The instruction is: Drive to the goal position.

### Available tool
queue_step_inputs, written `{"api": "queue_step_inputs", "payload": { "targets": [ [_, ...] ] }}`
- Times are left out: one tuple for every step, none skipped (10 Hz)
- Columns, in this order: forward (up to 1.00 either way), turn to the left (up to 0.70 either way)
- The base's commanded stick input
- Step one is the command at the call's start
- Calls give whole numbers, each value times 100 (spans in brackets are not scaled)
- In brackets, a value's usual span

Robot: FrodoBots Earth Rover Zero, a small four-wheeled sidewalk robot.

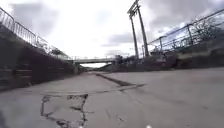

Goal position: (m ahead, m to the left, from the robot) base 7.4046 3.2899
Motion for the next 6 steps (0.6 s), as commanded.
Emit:
{"api": "queue_step_inputs", "payload": {
  "targets": [
    [100, 0],
    [100, 0],
    [100, 27],
    [100, 27],
    [100, 27],
    [100, 27]
  ]
}}
